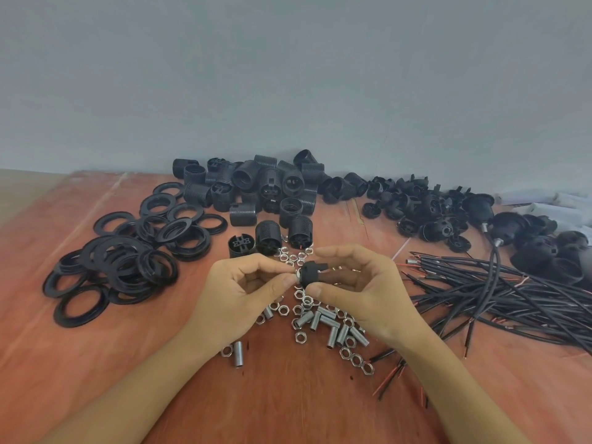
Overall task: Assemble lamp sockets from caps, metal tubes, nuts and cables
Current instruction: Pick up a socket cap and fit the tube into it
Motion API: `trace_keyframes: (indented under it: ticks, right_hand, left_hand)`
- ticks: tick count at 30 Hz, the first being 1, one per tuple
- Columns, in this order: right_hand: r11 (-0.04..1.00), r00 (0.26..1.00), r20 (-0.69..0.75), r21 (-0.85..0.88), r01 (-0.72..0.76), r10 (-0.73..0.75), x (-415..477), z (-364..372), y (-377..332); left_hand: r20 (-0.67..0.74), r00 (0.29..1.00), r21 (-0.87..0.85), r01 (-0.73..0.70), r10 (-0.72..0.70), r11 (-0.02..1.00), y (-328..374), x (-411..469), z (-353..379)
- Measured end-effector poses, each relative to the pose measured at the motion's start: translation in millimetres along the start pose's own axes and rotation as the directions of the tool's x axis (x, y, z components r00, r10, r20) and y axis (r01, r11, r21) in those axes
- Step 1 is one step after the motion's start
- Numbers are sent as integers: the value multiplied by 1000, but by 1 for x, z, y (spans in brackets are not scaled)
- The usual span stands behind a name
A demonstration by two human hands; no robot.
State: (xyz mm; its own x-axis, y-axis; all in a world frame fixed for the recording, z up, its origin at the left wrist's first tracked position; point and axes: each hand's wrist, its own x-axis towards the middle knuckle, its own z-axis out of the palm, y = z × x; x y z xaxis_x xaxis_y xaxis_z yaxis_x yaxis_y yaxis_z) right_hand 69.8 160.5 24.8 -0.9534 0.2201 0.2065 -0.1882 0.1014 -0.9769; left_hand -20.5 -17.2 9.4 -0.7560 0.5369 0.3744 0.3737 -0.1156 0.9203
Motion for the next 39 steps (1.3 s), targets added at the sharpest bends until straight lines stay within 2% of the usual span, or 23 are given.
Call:
trace_keyframes:
  ticks: [4, 10, 16, 18, 21, 24, 27, 30, 34, 39]
  right_hand:
    - [998, 998, -27, 7, -57, 57, 1, 2, 1]
    - [992, 992, -39, 30, -122, 123, -1, 12, -1]
    - [989, 985, -107, -51, -141, 135, -3, 20, 3]
    - [981, 982, -141, -124, -147, 129, -5, 23, 6]
    - [973, 974, -203, -185, -135, 97, -8, 25, 5]
    - [979, 972, -229, -182, -92, 49, -7, 27, 3]
    - [993, 972, -236, -107, -46, 20, -6, 27, 2]
    - [999, 981, -191, -2, -39, 38, -6, 27, 0]
    - [993, 991, -127, 114, -21, 35, -5, 24, 0]
    - [994, 999, -37, 108, -4, 8, -4, 18, -3]
  left_hand:
    - [37, 999, -10, -34, 34, 999, -2, -1, -1]
    - [79, 980, 102, -189, 182, 977, 0, -2, -1]
    - [75, 966, 166, -256, 246, 952, 4, -3, 0]
    - [62, 976, 218, -216, 207, 952, 1, -5, 0]
    - [3, 1000, 182, -1, 0, 983, -3, -7, 0]
    - [18, 997, 208, -74, 72, 975, -2, -7, 1]
    - [35, 993, 158, -113, 109, 981, 4, -3, 0]
    - [39, 974, 223, -228, 225, 948, 4, 0, -4]
    - [-1, 987, 194, -156, 159, 969, 2, 1, -7]
    - [-42, 995, 121, -83, 89, 989, 0, 1, -5]
